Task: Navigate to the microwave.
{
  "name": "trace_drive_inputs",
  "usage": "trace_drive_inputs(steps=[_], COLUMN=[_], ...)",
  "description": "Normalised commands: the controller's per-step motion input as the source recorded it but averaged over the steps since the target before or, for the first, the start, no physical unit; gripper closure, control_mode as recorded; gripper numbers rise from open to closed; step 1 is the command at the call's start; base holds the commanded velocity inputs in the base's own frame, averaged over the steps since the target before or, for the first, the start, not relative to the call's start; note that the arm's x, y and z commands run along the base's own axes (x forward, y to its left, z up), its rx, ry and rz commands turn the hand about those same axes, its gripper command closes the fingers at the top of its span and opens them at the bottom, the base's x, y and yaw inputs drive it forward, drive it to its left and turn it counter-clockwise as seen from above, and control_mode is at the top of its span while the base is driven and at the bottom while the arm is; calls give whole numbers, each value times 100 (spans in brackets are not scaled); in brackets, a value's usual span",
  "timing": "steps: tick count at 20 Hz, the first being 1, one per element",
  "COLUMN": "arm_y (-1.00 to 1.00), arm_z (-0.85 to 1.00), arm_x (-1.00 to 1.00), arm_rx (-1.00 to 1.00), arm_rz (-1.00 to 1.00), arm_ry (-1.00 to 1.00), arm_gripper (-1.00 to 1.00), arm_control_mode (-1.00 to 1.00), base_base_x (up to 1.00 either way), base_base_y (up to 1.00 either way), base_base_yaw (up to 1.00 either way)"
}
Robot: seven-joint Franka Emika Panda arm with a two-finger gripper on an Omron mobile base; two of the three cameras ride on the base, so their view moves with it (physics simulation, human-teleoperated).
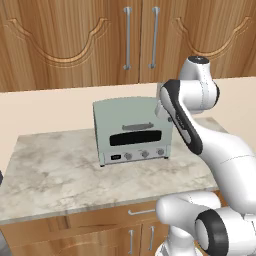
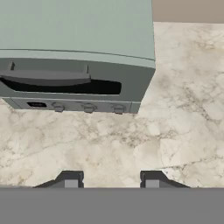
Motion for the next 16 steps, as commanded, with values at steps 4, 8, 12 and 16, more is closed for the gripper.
trace_drive_inputs(steps=[4,8,12,16], arm_y=[0,0,0,0], arm_z=[0,0,0,0], arm_x=[0,0,0,0], arm_rx=[0,0,0,0], arm_rz=[0,0,0,0], arm_ry=[0,0,0,0], arm_gripper=[-100,-100,-100,-100], arm_control_mode=[100,100,100,100], base_base_x=[0,0,-42,-71], base_base_y=[0,0,0,3], base_base_yaw=[0,0,0,-48])
